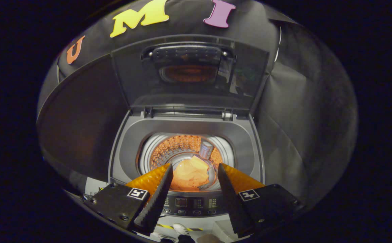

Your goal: Put the clothes into the washing machine and then close the washing machine lid.

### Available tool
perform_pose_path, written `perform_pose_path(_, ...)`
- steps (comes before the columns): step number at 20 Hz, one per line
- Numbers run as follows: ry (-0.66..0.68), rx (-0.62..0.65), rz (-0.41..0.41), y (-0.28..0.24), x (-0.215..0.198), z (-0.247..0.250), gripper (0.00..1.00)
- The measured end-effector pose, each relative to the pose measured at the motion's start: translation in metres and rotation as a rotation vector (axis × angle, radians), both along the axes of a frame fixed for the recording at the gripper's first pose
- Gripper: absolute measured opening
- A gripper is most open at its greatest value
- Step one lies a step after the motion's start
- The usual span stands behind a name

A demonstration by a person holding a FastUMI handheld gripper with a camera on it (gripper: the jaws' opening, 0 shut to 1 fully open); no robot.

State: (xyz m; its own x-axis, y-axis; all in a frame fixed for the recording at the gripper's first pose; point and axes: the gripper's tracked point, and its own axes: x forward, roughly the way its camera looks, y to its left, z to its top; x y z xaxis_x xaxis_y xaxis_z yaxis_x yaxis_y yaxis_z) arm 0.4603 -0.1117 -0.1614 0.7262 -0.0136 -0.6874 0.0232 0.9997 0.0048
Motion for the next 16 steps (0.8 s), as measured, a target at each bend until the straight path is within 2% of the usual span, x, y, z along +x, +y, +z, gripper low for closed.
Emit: perform_pose_path(16,-0.378,0.008,0.037,0.022,0.012,0.178,0.83)
